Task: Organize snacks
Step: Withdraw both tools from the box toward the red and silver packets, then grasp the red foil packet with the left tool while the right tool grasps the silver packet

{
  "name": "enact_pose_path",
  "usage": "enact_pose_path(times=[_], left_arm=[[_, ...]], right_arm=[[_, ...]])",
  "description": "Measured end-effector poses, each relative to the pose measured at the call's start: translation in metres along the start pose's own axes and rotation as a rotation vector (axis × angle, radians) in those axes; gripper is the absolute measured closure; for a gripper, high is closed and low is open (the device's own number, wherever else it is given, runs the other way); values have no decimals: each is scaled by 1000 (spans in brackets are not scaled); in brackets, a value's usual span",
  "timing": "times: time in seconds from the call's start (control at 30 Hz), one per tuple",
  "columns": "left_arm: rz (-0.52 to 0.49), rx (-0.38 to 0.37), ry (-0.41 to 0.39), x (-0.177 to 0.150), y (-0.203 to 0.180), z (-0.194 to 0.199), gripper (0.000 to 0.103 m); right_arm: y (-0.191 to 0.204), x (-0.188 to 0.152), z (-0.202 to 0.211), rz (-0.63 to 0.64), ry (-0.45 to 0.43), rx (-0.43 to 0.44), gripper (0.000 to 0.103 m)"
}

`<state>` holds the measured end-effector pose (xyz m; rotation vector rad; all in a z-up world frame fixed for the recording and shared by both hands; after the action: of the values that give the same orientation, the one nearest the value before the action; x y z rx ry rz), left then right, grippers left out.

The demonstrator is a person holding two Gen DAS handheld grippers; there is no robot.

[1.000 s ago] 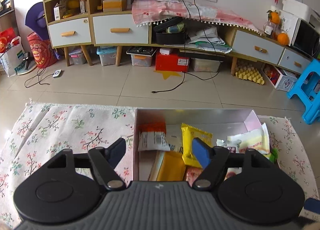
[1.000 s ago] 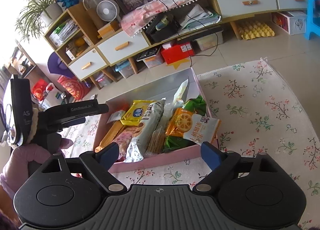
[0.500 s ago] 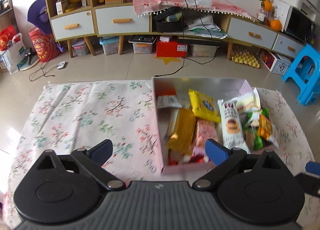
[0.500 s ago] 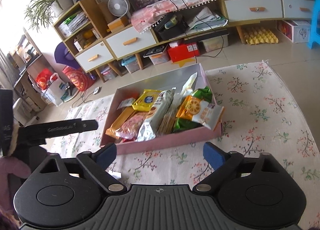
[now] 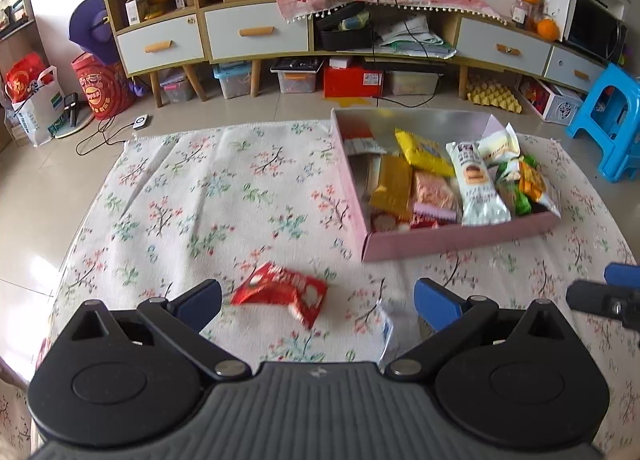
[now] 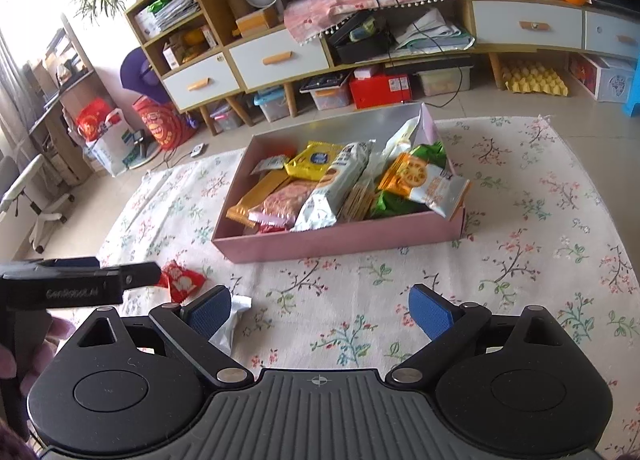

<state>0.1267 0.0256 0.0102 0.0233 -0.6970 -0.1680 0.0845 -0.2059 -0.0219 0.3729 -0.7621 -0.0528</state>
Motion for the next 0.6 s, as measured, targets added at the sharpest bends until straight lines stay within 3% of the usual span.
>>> enact_pose_path(times=[0.2,0.37,0.6], left_arm=[[27,42,-49,-17,17,-6,0],[-20,109,-51,-28,28,-22,0],[-76,84,-82,-35,40,-39,0]], right_arm=[[8,-6,-7,22,0,-17,6],[13,-13,-17,45,16,-21,6],[24,-25,-40,94,57,-26,6]])
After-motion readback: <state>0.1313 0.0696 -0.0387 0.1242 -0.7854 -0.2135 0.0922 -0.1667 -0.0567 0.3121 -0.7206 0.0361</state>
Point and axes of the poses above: each gripper's, at about its wrist camera, not at the fingertips, and z roughly against the way its jaws point, y to its left, x to its top, the point moved 3 cm from there along -z, roughly the way its jaws point, and after that the axes turned 3 degrees about x, right-handed, at the moved point
